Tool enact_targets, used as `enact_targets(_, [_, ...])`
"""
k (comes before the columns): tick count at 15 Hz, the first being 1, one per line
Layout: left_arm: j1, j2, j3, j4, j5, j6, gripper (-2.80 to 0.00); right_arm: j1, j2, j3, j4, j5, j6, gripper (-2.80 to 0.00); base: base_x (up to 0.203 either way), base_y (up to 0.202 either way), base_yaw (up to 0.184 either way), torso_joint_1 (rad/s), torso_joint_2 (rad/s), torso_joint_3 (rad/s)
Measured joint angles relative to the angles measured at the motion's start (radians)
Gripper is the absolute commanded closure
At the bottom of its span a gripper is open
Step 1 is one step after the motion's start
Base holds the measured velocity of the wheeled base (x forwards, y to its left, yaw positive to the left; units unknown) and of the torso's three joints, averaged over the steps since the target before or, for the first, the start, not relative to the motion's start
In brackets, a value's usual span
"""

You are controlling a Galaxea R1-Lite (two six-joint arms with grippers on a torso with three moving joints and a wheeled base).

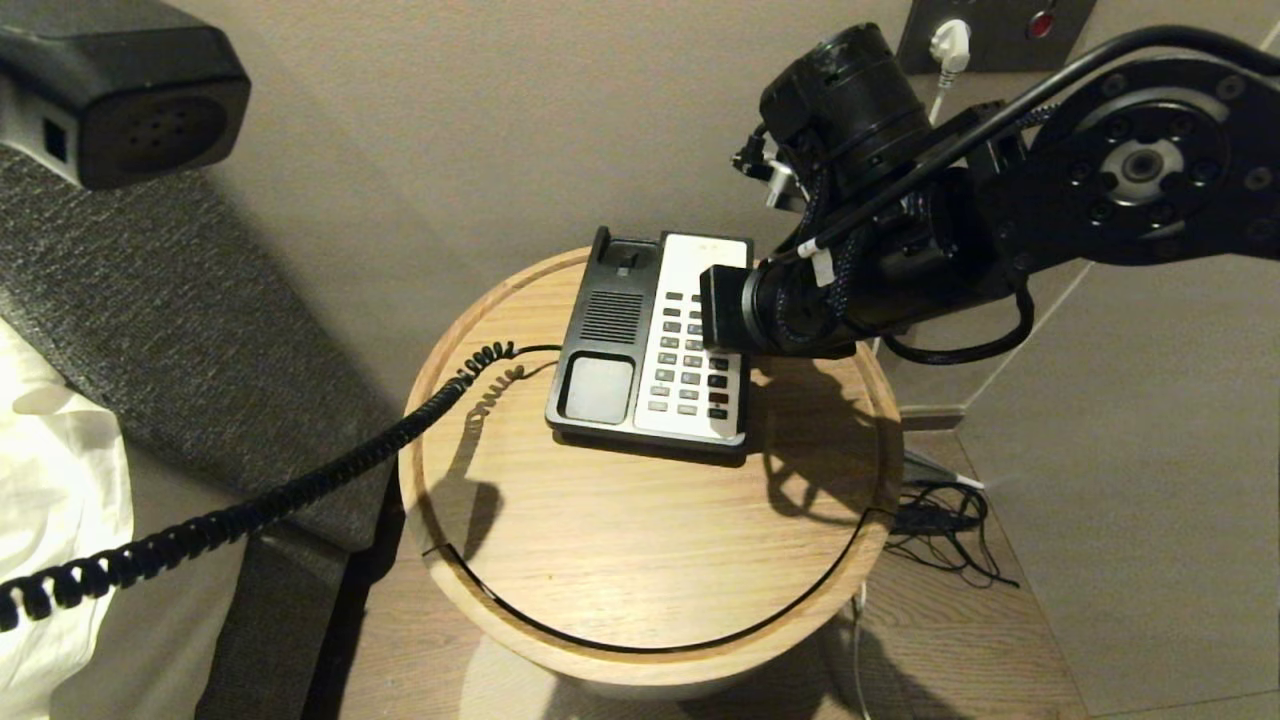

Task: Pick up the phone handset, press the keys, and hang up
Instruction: Dial the number

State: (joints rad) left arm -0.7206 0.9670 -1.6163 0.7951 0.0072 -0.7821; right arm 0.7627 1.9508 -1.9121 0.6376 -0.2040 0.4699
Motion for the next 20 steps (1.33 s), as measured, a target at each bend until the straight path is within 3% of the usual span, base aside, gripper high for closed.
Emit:
enact_targets(4, [0.0,0.002,0.001,0.0,-0.009,0.001,0.0,0.042,-0.026,0.001,0.012,-0.002,0.002,0.0,0.0,0.0,0.0,0.0,0.0,0.0])
enact_targets(13, [0.01,-0.011,0.025,0.0,-0.014,0.001,0.0,0.05,-0.061,0.01,0.183,0.009,0.01,0.0,0.0,0.0,0.0,0.0,0.0,0.0])
enact_targets(20, [0.013,-0.013,0.032,0.0,-0.014,0.001,0.0,0.072,-0.04,0.005,0.184,0.049,0.012,0.0,0.0,0.0,0.0,0.0,0.0,0.0])
